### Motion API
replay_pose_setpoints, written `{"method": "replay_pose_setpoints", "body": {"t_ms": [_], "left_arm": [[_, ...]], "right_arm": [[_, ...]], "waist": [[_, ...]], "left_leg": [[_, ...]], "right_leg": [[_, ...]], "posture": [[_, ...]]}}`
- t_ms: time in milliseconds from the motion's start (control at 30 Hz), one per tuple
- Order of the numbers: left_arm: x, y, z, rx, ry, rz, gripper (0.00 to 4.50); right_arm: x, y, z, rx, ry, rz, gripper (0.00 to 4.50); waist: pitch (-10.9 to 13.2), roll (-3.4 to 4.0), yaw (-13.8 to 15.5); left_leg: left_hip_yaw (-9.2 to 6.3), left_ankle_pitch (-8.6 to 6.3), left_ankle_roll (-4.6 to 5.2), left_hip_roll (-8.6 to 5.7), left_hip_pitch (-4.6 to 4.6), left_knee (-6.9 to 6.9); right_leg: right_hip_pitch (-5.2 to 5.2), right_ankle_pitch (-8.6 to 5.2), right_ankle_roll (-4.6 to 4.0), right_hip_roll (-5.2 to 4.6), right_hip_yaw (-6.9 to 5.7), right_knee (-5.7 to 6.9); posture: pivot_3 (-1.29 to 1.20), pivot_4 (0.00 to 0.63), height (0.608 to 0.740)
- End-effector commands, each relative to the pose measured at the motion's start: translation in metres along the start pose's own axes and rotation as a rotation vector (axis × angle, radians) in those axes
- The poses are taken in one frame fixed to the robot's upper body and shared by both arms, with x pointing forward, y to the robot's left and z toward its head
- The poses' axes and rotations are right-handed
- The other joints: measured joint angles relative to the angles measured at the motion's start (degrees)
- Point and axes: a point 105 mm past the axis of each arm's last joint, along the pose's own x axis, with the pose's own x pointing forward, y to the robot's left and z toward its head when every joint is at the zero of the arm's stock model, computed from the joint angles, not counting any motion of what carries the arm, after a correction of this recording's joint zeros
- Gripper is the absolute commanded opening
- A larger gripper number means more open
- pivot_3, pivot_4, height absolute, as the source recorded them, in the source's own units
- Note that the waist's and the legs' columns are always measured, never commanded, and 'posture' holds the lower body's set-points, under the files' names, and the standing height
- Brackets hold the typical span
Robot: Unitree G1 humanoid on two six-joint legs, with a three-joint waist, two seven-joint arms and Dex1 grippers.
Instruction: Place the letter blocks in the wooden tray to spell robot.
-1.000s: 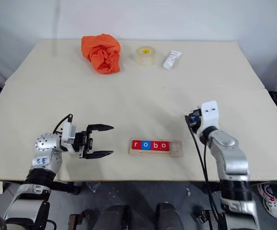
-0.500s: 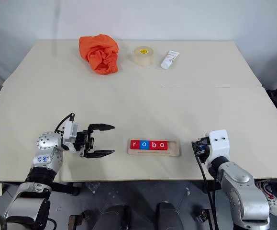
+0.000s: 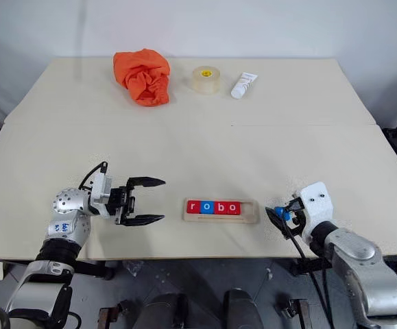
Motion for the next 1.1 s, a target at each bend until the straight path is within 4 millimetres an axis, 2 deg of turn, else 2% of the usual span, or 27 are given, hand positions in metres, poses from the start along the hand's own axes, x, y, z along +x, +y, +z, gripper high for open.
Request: {"method": "replay_pose_setpoints", "body": {"t_ms": [33, 200, 400, 733, 867, 1100], "left_arm": [[0.003, -0.011, 0.004, 0.024, -0.026, -0.104, 4.50], [0.005, -0.015, 0.001, 0.021, -0.036, -0.104, 4.50], [0.006, -0.022, 0.001, 0.013, -0.048, -0.115, 4.50], [-0.004, -0.029, 0.008, -0.020, -0.042, -0.141, 4.50], [-0.014, -0.029, 0.014, -0.024, -0.030, -0.139, 4.50], [-0.031, -0.034, 0.020, -0.050, 0.013, -0.144, 4.50]], "right_arm": [[-0.004, -0.001, 0.004, -0.125, 0.039, 0.148, 4.44], [-0.007, -0.022, -0.008, -0.322, 0.217, 0.349, 4.44], [0.006, -0.042, -0.012, -0.421, 0.266, 0.450, 4.44], [0.015, -0.041, -0.016, -0.463, 0.293, 0.560, 4.44], [0.017, -0.041, -0.016, -0.465, 0.285, 0.562, 3.64], [0.021, -0.042, -0.013, -0.471, 0.273, 0.551, 1.49]], "waist": [[0.00, 0.00, 0.01], [0.00, -0.01, -0.05], [0.00, -0.01, -0.07], [0.00, -0.01, -0.04], [0.00, -0.01, -0.05], [0.00, -0.01, -0.25]], "left_leg": [[0.02, 0.00, 0.02, 0.00, 0.00, 0.02], [0.02, -0.10, 0.23, 0.00, 0.00, 0.07], [0.04, 0.03, 0.00, 0.01, -0.01, 0.15], [0.00, 0.04, -0.04, 0.03, -0.02, 0.32], [-0.01, 0.03, -0.06, 0.03, -0.01, 0.32], [0.00, 0.04, -0.08, 0.04, 0.02, 0.39]], "right_leg": [[0.01, 0.00, 0.00, 0.00, 0.01, -0.02], [0.04, 0.00, 0.01, 0.01, 0.00, -0.08], [0.04, 0.01, 0.02, 0.01, -0.01, -0.06], [0.08, 0.02, 0.04, -0.01, -0.05, -0.01], [0.09, 0.02, 0.04, -0.02, -0.05, -0.01], [0.14, 0.03, 0.03, -0.07, -0.04, -0.01]], "posture": [[0.00, 0.150, 0.740], [0.00, 0.150, 0.740], [0.00, 0.150, 0.740], [0.00, 0.150, 0.740], [0.00, 0.150, 0.740], [0.00, 0.150, 0.740]]}}
